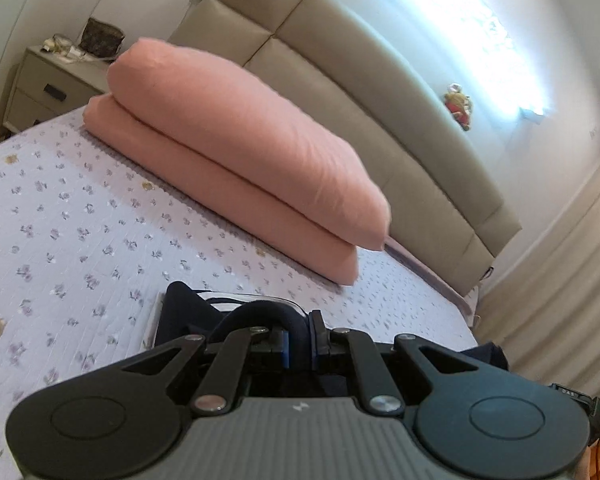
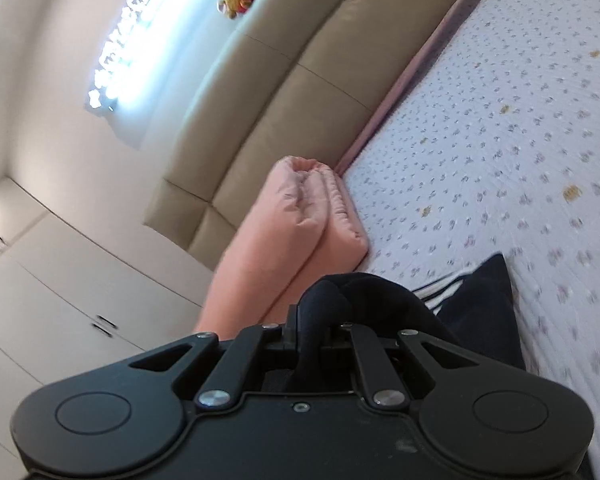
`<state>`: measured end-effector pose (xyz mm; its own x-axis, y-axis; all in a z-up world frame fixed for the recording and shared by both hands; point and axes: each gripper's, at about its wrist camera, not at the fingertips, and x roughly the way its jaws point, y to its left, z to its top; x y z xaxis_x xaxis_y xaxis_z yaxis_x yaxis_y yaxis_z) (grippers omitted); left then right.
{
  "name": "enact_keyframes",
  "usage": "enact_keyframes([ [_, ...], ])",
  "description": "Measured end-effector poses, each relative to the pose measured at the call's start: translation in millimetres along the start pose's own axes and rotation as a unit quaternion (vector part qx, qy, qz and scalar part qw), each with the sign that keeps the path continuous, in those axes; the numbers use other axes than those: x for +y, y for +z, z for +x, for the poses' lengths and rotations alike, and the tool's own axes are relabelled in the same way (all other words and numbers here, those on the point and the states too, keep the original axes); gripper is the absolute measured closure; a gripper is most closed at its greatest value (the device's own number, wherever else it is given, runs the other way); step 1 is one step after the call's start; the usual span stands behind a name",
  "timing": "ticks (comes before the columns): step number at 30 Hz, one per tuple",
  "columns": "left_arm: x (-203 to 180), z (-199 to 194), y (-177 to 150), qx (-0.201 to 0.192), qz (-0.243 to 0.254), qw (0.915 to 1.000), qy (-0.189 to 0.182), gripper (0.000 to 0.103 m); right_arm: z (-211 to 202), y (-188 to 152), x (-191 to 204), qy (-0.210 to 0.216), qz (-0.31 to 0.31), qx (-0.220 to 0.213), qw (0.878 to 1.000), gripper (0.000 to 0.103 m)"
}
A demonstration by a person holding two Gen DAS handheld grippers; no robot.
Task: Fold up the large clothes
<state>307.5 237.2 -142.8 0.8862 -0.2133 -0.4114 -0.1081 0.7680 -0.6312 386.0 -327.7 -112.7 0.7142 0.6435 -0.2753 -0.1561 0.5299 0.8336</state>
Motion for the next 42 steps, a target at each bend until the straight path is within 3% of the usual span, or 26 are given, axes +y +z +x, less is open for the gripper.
enact_keyframes([
  [3,10.8,31.5,3.9,0.003,-0.015,0.9997,0.019,0.093,38.3,10.5,-6.2,-0.021,-0.006,0.010,1.000,0.095],
  [6,14.7,61.3,6.9,0.009,0.005,0.9992,0.039,0.089,70.7,16.1,-7.0,-0.047,-0.031,0.015,0.998,0.093],
  [9,26.7,85.9,12.3,0.059,-0.009,0.9971,0.047,0.073,86.1,14.9,-9.0,-0.070,-0.040,0.018,0.997,0.063],
  [10,32.4,85.4,12.1,0.067,-0.025,0.9965,0.044,0.063,83.2,11.1,-9.2,-0.065,-0.046,0.006,0.997,0.034],
  [11,38.4,80.2,10.8,0.063,-0.039,0.9966,0.037,0.052,76.0,6.1,-9.1,-0.059,-0.056,-0.012,0.997,0.017],
  [13,44.1,61.7,6.3,0.044,-0.027,0.9983,0.026,0.037,64.2,-3.6,-7.1,-0.048,-0.093,-0.016,0.994,0.017],
  [15,39.7,44.6,-1.7,0.039,0.038,0.9985,0.007,0.036,60.1,-17.6,-1.3,-0.053,-0.154,0.015,0.986,0.017],
  [17,28.1,41.8,-13.8,0.073,0.123,0.9896,-0.008,0.039,63.8,-40.7,7.5,-0.068,-0.236,0.050,0.968,0.017],
  [18,18.7,44.7,-23.7,0.095,0.177,0.9796,-0.008,0.040,68.9,-52.7,13.1,-0.074,-0.276,0.067,0.956,0.016],
  [21,-2.3,71.6,-49.0,0.156,0.284,0.9459,0.011,0.043,100.4,-91.2,29.7,-0.110,-0.396,0.132,0.902,0.018],
  [23,-15.5,89.9,-57.3,0.162,0.332,0.9290,0.025,0.048,127.7,-109.5,36.6,-0.135,-0.432,0.179,0.874,0.018],
  [24,-21.6,99.7,-56.5,0.152,0.334,0.9302,0.017,0.048,136.9,-114.2,41.4,-0.125,-0.439,0.184,0.870,0.018],
  [25,-24.7,109.6,-55.0,0.145,0.317,0.9371,0.007,0.047,145.8,-115.7,46.4,-0.118,-0.442,0.182,0.870,0.019],
  [27,-30.5,140.7,-52.6,0.142,0.297,0.9442,-0.003,0.046,172.0,-110.7,53.4,-0.131,-0.433,0.173,0.875,0.019],
  [29,-34.7,161.3,-44.2,0.095,0.275,0.9560,0.034,0.050,188.9,-93.1,53.8,-0.144,-0.391,0.143,0.898,0.020],
  [30,-32.5,166.9,-34.5,0.062,0.243,0.9667,0.050,0.051,191.5,-81.2,52.0,-0.149,-0.361,0.120,0.913,0.020],
  [31,-28.8,167.9,-25.3,0.030,0.204,0.9769,0.058,0.052,190.4,-72.1,49.9,-0.168,-0.342,0.092,0.920,0.020],
  [32,-28.0,166.4,-19.7,0.008,0.182,0.9808,0.068,0.051,186.2,-64.4,46.9,-0.197,-0.328,0.064,0.922,0.020],
  [33,-32.1,164.7,-17.1,0.003,0.190,0.9786,0.080,0.050,180.9,-59.4,43.6,-0.219,-0.321,0.053,0.920,0.018],
  [34,-40.2,162.4,-18.6,0.011,0.216,0.9728,0.082,0.046,174.6,-56.5,40.9,-0.214,-0.318,0.062,0.922,0.017],
  [36,-59.7,158.1,-30.0,0.039,0.272,0.9605,0.041,0.033,163.3,-58.7,41.7,-0.168,-0.334,0.084,0.924,0.017],
  [37,-69.7,159.2,-37.7,0.054,0.295,0.9539,0.009,0.022,162.1,-64.3,46.3,-0.147,-0.355,0.098,0.918,0.017],
  [38,-77.7,163.9,-44.8,0.066,0.309,0.9488,-0.009,0.012,167.5,-72.9,51.6,-0.128,-0.389,0.126,0.904,0.017],
  [39,-84.7,174.9,-53.9,0.084,0.320,0.9434,-0.018,0.008,178.7,-81.6,53.8,-0.128,-0.420,0.158,0.884,0.017],
  [41,-87.4,197.5,-68.6,0.118,0.355,0.9273,-0.001,0.008,208.7,-99.5,40.2,-0.195,-0.464,0.240,0.830,0.016],
  [42,-78.0,206.5,-76.6,0.131,0.384,0.9139,0.023,0.009,210.4,-96.1,27.4,-0.196,-0.448,0.248,0.836,0.013],
])
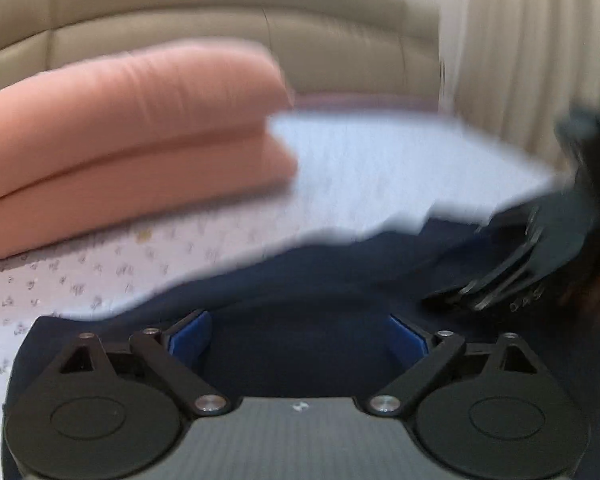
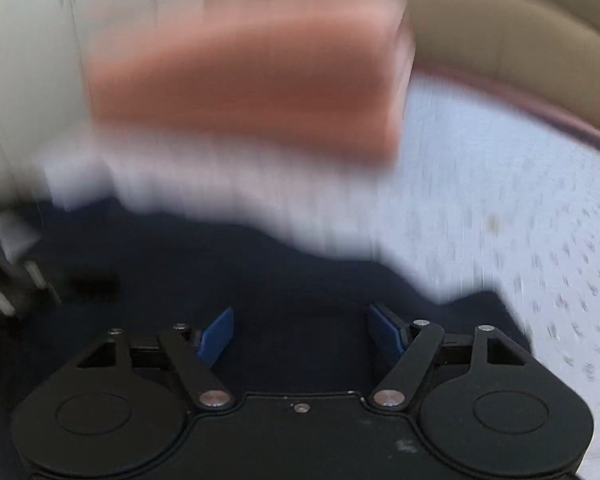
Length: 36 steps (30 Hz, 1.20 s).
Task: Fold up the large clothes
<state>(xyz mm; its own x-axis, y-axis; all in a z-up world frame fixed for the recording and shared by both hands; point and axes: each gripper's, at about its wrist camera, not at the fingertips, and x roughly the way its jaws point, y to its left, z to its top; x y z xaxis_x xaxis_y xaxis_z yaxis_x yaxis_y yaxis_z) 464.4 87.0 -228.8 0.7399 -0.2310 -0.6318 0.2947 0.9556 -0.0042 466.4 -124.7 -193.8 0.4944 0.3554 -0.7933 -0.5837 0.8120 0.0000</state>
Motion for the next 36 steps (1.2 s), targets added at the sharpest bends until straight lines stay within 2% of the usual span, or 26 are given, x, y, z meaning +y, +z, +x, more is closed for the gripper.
enact_keyframes([
  [1,6.4,3.5,-11.0,0.004,0.008,0.9998,0.016,0.003,-1.1,-5.8,-15.6,0.025,0.034,-0.014,0.999,0.012],
  [2,24.8,0.8,-23.8,-0.004,-0.020,0.9998,0.009,0.000,-3.2,-14.2,-34.3,0.041,0.058,-0.020,0.997,0.012],
  [4,62.3,-10.6,-37.9,-0.007,-0.106,0.9939,-0.030,0.003,-12.3,-32.1,-57.0,0.024,0.064,-0.034,0.997,0.012],
  [5,72.7,-17.5,-41.3,-0.010,-0.119,0.9923,-0.033,0.004,-18.3,-39.5,-66.6,0.024,0.078,-0.040,0.996,0.012],
  [7,77.1,-28.1,-44.5,-0.003,-0.105,0.9943,-0.017,0.005,-31.3,-43.4,-72.0,0.013,0.097,-0.031,0.995,0.013],
  [9,67.3,-46.3,-40.1,0.007,-0.099,0.9950,0.005,0.006,-45.6,-37.6,-58.5,-0.029,0.082,-0.025,0.996,0.013],
  [10,58.7,-56.2,-36.6,0.007,-0.095,0.9954,-0.012,0.006,-58.2,-35.2,-48.9,-0.033,0.068,-0.038,0.996,0.013],
  [12,39.3,-76.8,-29.9,-0.013,-0.071,0.9948,-0.072,0.005,-86.8,-28.5,-25.5,0.024,0.029,-0.081,0.996,0.014],
  [13,22.9,-83.8,-25.4,-0.020,-0.049,0.9944,-0.091,0.003,-96.2,-24.8,-9.8,0.049,0.005,-0.088,0.995,0.013],
  [15,-16.6,-87.1,-20.9,-0.018,0.029,0.9942,-0.102,0.001,-99.0,-22.9,24.6,0.096,-0.061,-0.076,0.991,0.013],
  [16,-34.7,-83.3,-22.4,-0.007,0.069,0.9926,-0.100,0.001,-93.5,-26.7,43.1,0.109,-0.100,-0.054,0.988,0.013],
  [18,-58.3,-65.5,-33.1,0.041,0.115,0.9884,-0.090,0.001,-79.2,-44.6,61.6,0.117,-0.143,-0.032,0.982,0.013],
  [19,-59.5,-60.6,-40.4,0.057,0.111,0.9882,-0.089,0.000,-72.4,-58.8,57.6,0.113,-0.133,-0.031,0.984,0.012],
  [21,-41.7,-63.4,-59.1,0.057,0.077,0.9898,-0.106,0.000,-68.6,-86.5,32.6,0.127,-0.102,-0.050,0.985,0.011],
  [22,-33.9,-69.8,-67.6,0.058,0.076,0.9901,-0.103,0.000,-70.6,-97.3,20.3,0.131,-0.088,-0.059,0.986,0.010],
  [24,-24.6,-84.7,-81.0,0.069,0.102,0.9891,-0.080,0.000,-80.2,-112.2,8.3,0.105,-0.090,-0.064,0.988,0.011],
  [25,-19.1,-90.3,-85.7,0.072,0.102,0.9894,-0.074,0.000,-84.2,-113.8,3.5,0.089,-0.082,-0.056,0.991,0.007],
  [27,-8.6,-102.9,-88.0,0.071,0.079,0.9922,-0.065,0.000,-93.5,-109.3,-3.2,0.085,-0.042,-0.042,0.995,0.007],
  [28,-8.5,-108.9,-85.6,0.071,0.074,0.9932,-0.056,0.000,-102.0,-104.4,3.4,0.071,-0.044,-0.045,0.996,0.008],
  [30,-18.2,-119.2,-77.4,0.059,0.073,0.9946,-0.044,0.003,-119.9,-95.3,22.0,0.067,-0.075,-0.081,0.992,0.010],
  [32,-36.0,-131.2,-64.8,0.033,0.080,0.9938,-0.070,0.002,-132.8,-85.4,49.0,0.126,-0.110,-0.110,0.980,0.011],
  [34,-61.8,-133.3,-53.6,0.022,0.105,0.9867,-0.122,0.000,-127.0,-80.8,80.1,0.159,-0.158,-0.093,0.970,0.008],
  [36,-87.2,-122.7,-53.7,0.033,0.155,0.9768,-0.144,0.000,-106.7,-88.7,109.5,0.128,-0.227,-0.045,0.964,0.008],
])
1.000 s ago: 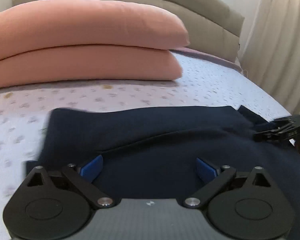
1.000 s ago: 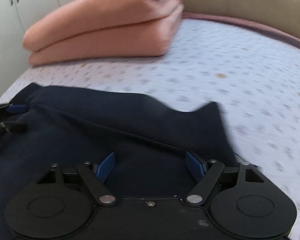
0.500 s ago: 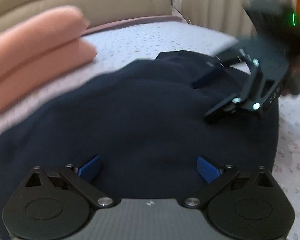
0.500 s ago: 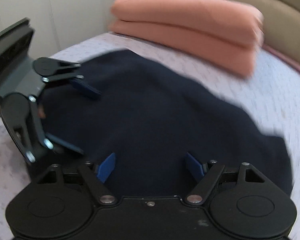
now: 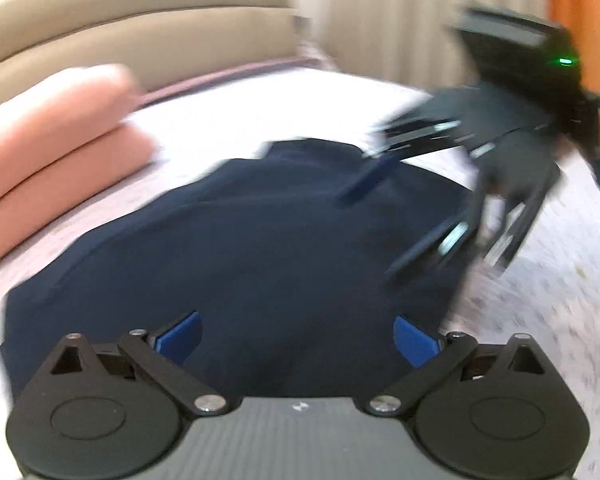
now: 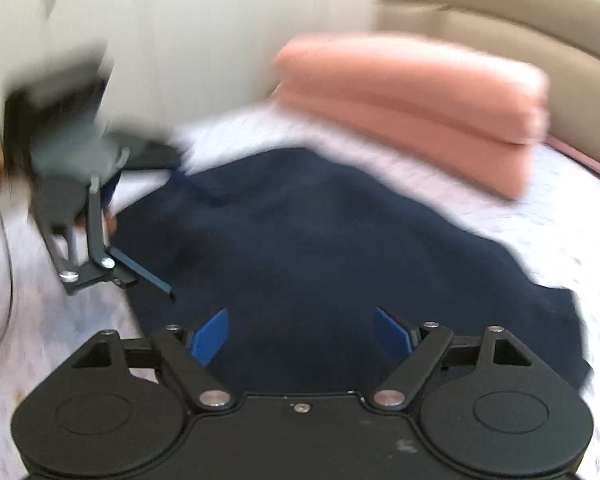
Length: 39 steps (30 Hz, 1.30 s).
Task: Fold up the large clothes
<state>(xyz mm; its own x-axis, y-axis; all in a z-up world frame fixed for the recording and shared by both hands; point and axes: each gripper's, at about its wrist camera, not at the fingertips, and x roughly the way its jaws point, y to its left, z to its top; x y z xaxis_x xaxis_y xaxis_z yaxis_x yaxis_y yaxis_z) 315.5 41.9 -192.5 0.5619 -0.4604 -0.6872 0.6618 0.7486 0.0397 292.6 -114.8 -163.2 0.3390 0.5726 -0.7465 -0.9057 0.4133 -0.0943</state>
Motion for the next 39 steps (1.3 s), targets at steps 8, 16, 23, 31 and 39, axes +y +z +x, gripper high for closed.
enact_keyframes([
  [8,2.9,6.6,-59.1,0.025,0.027,0.9985,0.041,0.000,3.9,-63.5,2.4,-0.067,-0.055,0.040,0.995,0.000],
  [16,37.9,-48.3,-113.4,0.031,-0.064,0.9953,0.066,0.000,-23.5,-108.2,-33.4,-0.079,0.097,0.035,0.992,0.000],
  [23,64.3,-70.9,-93.1,0.026,-0.160,0.9850,0.060,0.000,-61.3,-92.2,-44.0,-0.126,0.213,0.102,0.964,0.001],
  [31,189.3,-25.4,-93.9,-0.001,-0.390,0.9198,0.041,0.000,-49.2,9.0,-69.8,-0.162,0.421,-0.090,0.888,0.001],
  [39,194.0,-18.8,-107.8,-0.046,-0.446,0.8932,-0.033,0.000,97.8,89.8,-95.1,-0.235,0.373,0.010,0.898,0.001],
])
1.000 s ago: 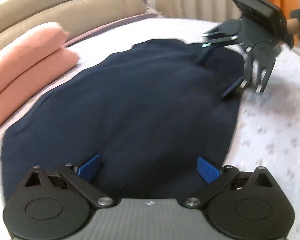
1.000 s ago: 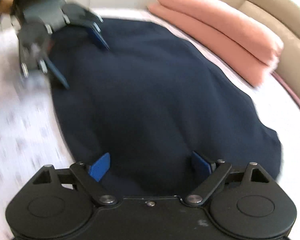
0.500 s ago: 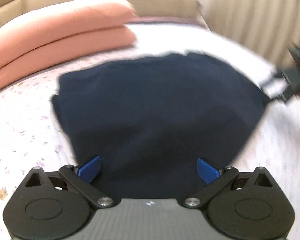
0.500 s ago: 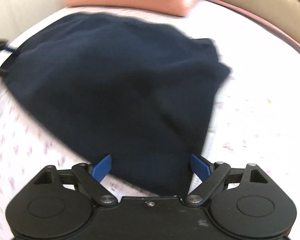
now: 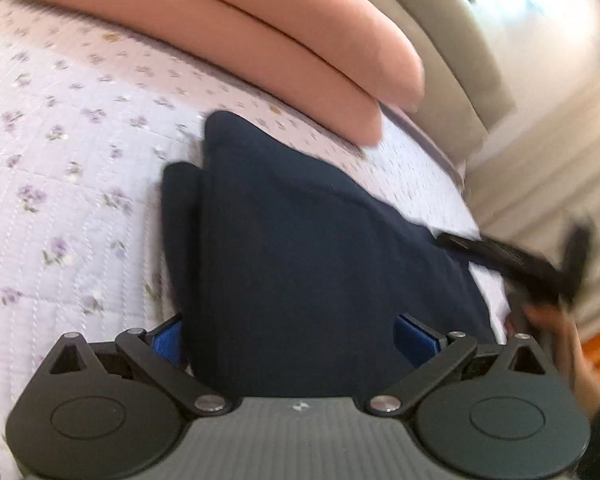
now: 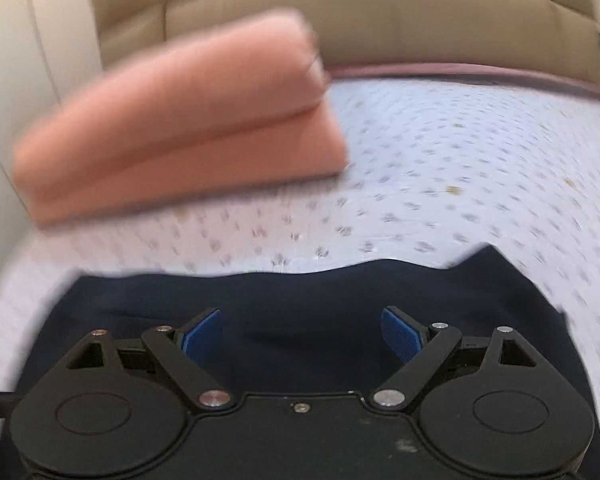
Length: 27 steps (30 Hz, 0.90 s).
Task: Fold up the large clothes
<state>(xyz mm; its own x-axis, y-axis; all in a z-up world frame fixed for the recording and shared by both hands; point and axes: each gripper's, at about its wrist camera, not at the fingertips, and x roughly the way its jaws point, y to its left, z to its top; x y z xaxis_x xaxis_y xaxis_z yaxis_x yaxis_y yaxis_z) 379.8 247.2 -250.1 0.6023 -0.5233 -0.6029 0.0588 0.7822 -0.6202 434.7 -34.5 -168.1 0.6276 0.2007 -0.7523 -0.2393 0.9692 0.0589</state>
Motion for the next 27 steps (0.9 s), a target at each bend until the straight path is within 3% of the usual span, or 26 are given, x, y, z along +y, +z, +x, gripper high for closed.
enact_keyframes([
  [1,-4.4,2.4,-3.2,0.010,0.015,0.9998,-0.004,0.000,6.5,-4.6,3.5,-0.011,-0.004,0.015,1.000,0.001],
  [3,-10.5,5.5,-5.4,0.026,0.024,0.9992,-0.017,0.002,0.0,-19.6,4.9,-0.005,-0.008,0.000,1.000,0.001],
  [4,-12.2,4.2,-7.7,0.030,0.023,0.9992,-0.017,0.012,-8.2,-29.5,5.5,0.003,-0.015,-0.008,1.000,0.001],
  [5,-12.3,5.0,-6.9,0.031,0.019,0.9993,-0.006,0.033,-14.2,-38.2,6.9,0.011,-0.022,-0.013,1.000,0.001],
  [7,-13.2,-1.4,-6.2,0.028,-0.005,0.9993,0.022,0.046,-21.8,-56.7,5.6,0.009,-0.038,-0.027,0.999,0.001],
  [10,-6.7,-2.4,-6.7,0.025,-0.060,0.9979,0.001,0.040,-50.7,-94.4,8.7,-0.001,-0.068,-0.069,0.995,0.001],
  [14,-14.0,4.8,-8.3,0.030,-0.047,0.9984,0.013,0.033,-76.7,-129.1,15.3,-0.016,-0.097,-0.108,0.989,0.001],
  [15,-17.4,10.5,-5.7,0.034,-0.031,0.9985,0.029,0.036,-80.5,-135.9,16.2,-0.019,-0.095,-0.113,0.989,0.001],
  [17,-28.1,12.3,-2.7,0.040,0.007,0.9970,0.066,0.066,-91.0,-150.7,17.3,-0.023,-0.084,-0.123,0.989,0.001],
  [19,-32.5,7.2,-0.6,0.031,0.007,0.9978,0.057,0.076,-93.8,-163.1,17.0,-0.029,-0.076,-0.131,0.988,0.001],
  [24,-55.8,-5.5,7.7,0.017,-0.011,0.9983,0.055,0.079,-105.9,-202.8,29.5,-0.066,-0.138,-0.162,0.975,0.001],
  [27,-78.2,-9.4,12.2,0.002,-0.015,0.9989,0.045,0.080,-112.5,-215.5,26.0,-0.054,-0.117,-0.154,0.980,0.001],
])
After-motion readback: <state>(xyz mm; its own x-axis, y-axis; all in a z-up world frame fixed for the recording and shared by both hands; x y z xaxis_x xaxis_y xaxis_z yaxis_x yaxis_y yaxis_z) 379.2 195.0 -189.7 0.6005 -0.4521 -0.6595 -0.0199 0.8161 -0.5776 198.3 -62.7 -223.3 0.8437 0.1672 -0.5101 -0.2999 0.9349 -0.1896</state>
